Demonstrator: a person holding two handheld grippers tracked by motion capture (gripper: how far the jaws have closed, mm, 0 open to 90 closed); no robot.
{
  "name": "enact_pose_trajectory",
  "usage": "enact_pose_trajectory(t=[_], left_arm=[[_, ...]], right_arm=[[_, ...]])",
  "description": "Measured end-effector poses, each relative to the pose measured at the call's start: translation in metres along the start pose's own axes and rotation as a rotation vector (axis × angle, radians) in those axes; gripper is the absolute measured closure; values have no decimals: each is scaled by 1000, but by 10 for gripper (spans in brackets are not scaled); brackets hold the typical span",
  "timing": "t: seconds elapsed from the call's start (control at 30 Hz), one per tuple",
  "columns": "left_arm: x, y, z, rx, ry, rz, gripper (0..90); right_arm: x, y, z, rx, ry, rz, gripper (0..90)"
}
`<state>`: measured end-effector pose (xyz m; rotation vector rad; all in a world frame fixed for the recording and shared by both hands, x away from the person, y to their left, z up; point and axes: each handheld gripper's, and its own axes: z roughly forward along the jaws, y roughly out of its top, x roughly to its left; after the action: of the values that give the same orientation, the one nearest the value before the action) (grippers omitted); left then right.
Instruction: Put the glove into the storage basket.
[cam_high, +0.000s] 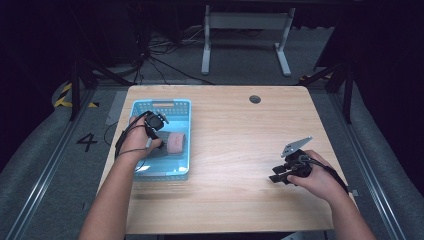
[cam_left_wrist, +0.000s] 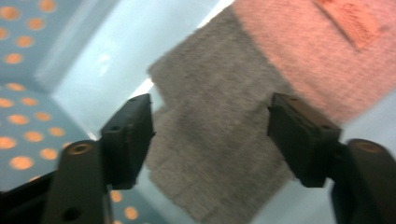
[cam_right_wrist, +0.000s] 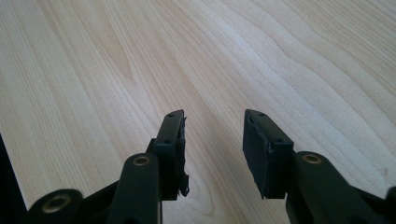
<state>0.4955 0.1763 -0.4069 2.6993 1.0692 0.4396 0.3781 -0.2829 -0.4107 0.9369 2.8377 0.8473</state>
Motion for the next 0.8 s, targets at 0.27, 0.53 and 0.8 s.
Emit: enact_pose_trajectory(t=[0.27, 0.53, 0.8], left_arm=[[-7, -2, -20, -74, 7, 5, 335], [-26, -6, -61, -174, -72, -22, 345], [-58, -10, -96, -257, -143, 19, 341]], right_arm=[[-1, 5, 2, -2, 2, -13, 597], [-4, 13, 2, -16, 5, -29, 594], [-5, 16, 2, -19, 5, -28, 591]])
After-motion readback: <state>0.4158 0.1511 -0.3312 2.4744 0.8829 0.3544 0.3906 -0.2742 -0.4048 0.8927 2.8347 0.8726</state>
